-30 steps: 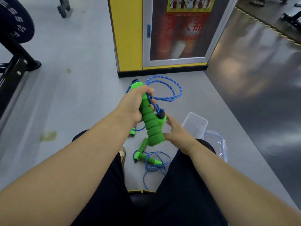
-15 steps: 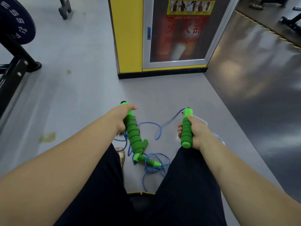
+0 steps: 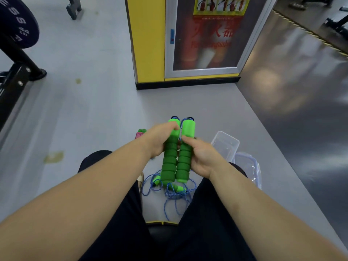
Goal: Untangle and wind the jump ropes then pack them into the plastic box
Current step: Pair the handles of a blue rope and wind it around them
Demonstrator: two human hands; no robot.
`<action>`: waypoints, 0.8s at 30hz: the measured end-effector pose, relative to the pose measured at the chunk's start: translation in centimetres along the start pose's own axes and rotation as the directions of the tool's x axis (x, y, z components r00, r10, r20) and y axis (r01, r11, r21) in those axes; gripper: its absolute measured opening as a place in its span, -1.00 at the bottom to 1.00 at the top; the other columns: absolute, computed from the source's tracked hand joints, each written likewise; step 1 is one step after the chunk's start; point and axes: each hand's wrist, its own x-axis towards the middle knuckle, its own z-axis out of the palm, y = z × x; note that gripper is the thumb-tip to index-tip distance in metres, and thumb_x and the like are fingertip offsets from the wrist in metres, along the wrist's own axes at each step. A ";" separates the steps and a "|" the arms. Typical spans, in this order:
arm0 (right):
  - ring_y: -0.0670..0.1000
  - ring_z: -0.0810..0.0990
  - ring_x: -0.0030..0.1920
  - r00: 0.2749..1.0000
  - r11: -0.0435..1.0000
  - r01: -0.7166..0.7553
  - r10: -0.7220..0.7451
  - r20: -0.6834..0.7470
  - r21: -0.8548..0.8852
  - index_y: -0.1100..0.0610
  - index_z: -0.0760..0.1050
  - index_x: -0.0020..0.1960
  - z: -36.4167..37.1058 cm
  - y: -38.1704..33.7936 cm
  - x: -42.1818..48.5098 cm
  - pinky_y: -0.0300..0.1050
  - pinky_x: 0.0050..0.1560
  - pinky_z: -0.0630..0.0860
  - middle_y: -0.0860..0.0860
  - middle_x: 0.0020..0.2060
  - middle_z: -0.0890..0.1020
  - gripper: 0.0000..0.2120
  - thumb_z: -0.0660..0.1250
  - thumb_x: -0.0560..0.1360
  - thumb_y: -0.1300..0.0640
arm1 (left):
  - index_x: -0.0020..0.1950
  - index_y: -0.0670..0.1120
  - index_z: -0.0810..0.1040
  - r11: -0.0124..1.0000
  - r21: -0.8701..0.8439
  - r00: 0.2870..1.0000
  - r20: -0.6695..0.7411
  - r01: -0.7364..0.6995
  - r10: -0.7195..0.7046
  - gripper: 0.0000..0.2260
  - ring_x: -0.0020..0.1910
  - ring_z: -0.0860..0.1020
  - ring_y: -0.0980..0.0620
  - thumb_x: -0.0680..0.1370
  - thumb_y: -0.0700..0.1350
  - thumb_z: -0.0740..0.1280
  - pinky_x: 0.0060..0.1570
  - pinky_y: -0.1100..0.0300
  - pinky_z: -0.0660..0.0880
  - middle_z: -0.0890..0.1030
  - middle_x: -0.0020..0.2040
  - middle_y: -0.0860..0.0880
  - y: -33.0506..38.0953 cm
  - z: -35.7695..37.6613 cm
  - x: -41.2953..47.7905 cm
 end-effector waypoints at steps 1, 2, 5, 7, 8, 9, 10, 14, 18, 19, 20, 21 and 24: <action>0.05 0.66 -0.35 1.000 1.000 0.019 -0.019 0.017 -0.019 0.26 0.39 0.14 -0.2 0.3 -0.1 -0.10 -0.38 0.59 0.12 -0.23 0.63 -0.84 0.14 0.59 0.25 | -0.13 -0.16 0.47 0.999 0.018 0.999 0.010 -0.033 0.033 -0.86 -0.43 0.49 -0.03 0.59 -0.17 0.19 -0.47 0.19 0.54 0.50 -0.30 -0.15 -0.4 -0.2 0.0; 0.05 0.66 -0.34 0.999 0.999 0.033 -0.031 0.034 -0.031 0.25 0.38 0.14 -0.4 0.6 -0.3 -0.08 -0.36 0.60 0.12 -0.22 0.62 -0.85 0.15 0.58 0.27 | -0.08 -0.17 0.50 0.996 0.041 0.997 0.022 -0.074 0.074 -0.86 -0.38 0.52 -0.03 0.60 -0.16 0.22 -0.40 0.15 0.56 0.54 -0.22 -0.18 -0.9 -0.4 0.0; 0.07 0.68 -0.25 0.997 0.998 0.056 -0.056 0.061 0.013 0.24 0.32 0.28 -0.8 1.3 -0.6 -0.03 -0.28 0.61 0.14 -0.11 0.62 -0.71 0.16 0.57 0.30 | 0.00 -0.15 0.56 0.983 0.078 0.986 0.002 -0.168 0.168 -0.82 -0.34 0.56 0.08 0.58 -0.05 0.27 -0.39 0.27 0.53 0.61 -0.19 -0.07 -2.0 -0.8 -0.1; 0.07 0.67 -0.20 0.996 0.997 0.066 -0.068 0.058 0.027 0.23 0.31 0.32 -0.9 1.8 -0.6 -0.01 -0.22 0.62 0.15 -0.05 0.61 -0.67 0.17 0.56 0.31 | 0.11 -0.16 0.53 0.972 0.108 0.974 -0.069 -0.209 0.218 -0.74 -0.32 0.54 0.13 0.56 0.00 0.30 -0.43 0.35 0.46 0.59 -0.16 -0.02 -2.7 -0.8 0.0; 0.08 0.67 -0.17 0.996 0.997 0.073 -0.075 0.057 0.029 0.22 0.31 0.33 -0.8 1.9 -0.7 0.01 -0.20 0.62 0.16 -0.03 0.60 -0.65 0.19 0.55 0.31 | 0.15 -0.17 0.51 0.968 0.118 0.967 -0.098 -0.223 0.235 -0.70 -0.29 0.54 0.13 0.55 0.02 0.31 -0.38 0.35 0.46 0.59 -0.13 -0.02 -3.1 -0.7 0.2; 0.09 0.66 -0.15 0.995 0.996 0.085 -0.087 0.053 0.029 0.22 0.31 0.33 -0.7 2.1 -0.8 0.02 -0.17 0.62 0.18 0.00 0.59 -0.64 0.21 0.54 0.31 | 0.17 -0.16 0.50 0.964 0.132 0.962 -0.116 -0.232 0.247 -0.68 -0.24 0.55 0.12 0.54 0.03 0.31 -0.28 0.31 0.48 0.59 -0.09 -0.03 -3.5 -0.6 0.3; 0.11 0.66 -0.12 0.994 0.994 0.106 -0.106 0.040 0.014 0.22 0.31 0.33 -0.6 2.3 -0.7 0.04 -0.14 0.62 0.20 0.03 0.58 -0.62 0.23 0.53 0.32 | 0.16 -0.15 0.50 0.958 0.153 0.956 -0.128 -0.242 0.262 -0.69 -0.18 0.56 0.09 0.55 0.05 0.30 -0.16 0.24 0.50 0.60 -0.05 -0.05 -3.9 -0.4 0.2; 0.19 0.61 0.07 0.981 0.975 0.178 -0.187 -0.059 -0.134 0.23 0.33 0.31 -0.4 3.1 -0.4 0.10 0.03 0.59 0.25 0.13 0.57 -0.55 0.32 0.46 0.38 | 0.09 -0.08 0.53 0.963 0.123 0.953 -0.158 -0.239 0.257 -0.76 -0.02 0.60 -0.02 0.55 0.05 0.29 0.11 0.02 0.53 0.64 -0.01 -0.08 -5.2 0.2 -0.2; 0.13 0.63 0.03 0.983 0.981 0.182 -0.184 -0.022 -0.067 0.22 0.40 0.26 -0.3 3.1 -0.9 0.07 0.03 0.59 0.17 0.03 0.62 -0.66 0.28 0.50 0.35 | 0.13 -0.12 0.53 0.967 -0.019 0.961 -0.122 -0.253 0.249 -0.77 -0.12 0.60 0.04 0.56 -0.01 0.29 0.03 0.08 0.55 0.63 -0.06 -0.06 -5.6 0.0 -0.5; 0.12 0.63 0.02 0.985 0.985 0.172 -0.173 -0.014 -0.031 0.22 0.40 0.26 -0.3 3.1 -0.9 0.06 0.03 0.59 0.16 0.03 0.62 -0.68 0.27 0.52 0.33 | 0.15 -0.13 0.53 0.965 -0.048 0.962 -0.108 -0.258 0.252 -0.76 -0.12 0.60 0.04 0.56 -0.02 0.29 0.03 0.08 0.55 0.63 -0.06 -0.06 -5.6 0.0 -0.6; 0.12 0.62 0.04 0.987 0.987 0.162 -0.162 -0.007 -0.003 0.23 0.40 0.27 -0.4 3.1 -0.9 0.07 0.04 0.59 0.17 0.05 0.61 -0.69 0.26 0.52 0.31 | 0.17 -0.12 0.53 0.963 -0.070 0.962 -0.098 -0.261 0.253 -0.75 -0.12 0.61 0.04 0.56 -0.02 0.29 0.01 0.10 0.56 0.63 -0.05 -0.05 -5.7 0.0 -0.8; 0.13 0.62 0.05 0.988 0.987 0.157 -0.157 -0.003 0.016 0.24 0.40 0.27 -0.4 3.1 -1.0 0.07 0.05 0.59 0.18 0.07 0.61 -0.68 0.26 0.53 0.30 | 0.18 -0.12 0.53 0.962 -0.080 0.963 -0.094 -0.260 0.253 -0.75 -0.11 0.61 0.04 0.56 -0.03 0.29 0.01 0.11 0.57 0.64 -0.04 -0.05 -5.7 0.0 -0.8; 0.11 0.63 0.02 0.986 0.985 0.166 -0.167 0.023 0.050 0.26 0.44 0.23 -0.2 3.0 -1.2 0.06 0.06 0.58 0.17 0.04 0.62 -0.70 0.27 0.50 0.29 | 0.18 -0.10 0.54 0.966 -0.125 0.974 -0.045 -0.226 0.222 -0.73 -0.05 0.62 0.00 0.55 -0.01 0.31 0.04 0.08 0.57 0.65 -0.01 -0.09 -5.6 0.0 -1.0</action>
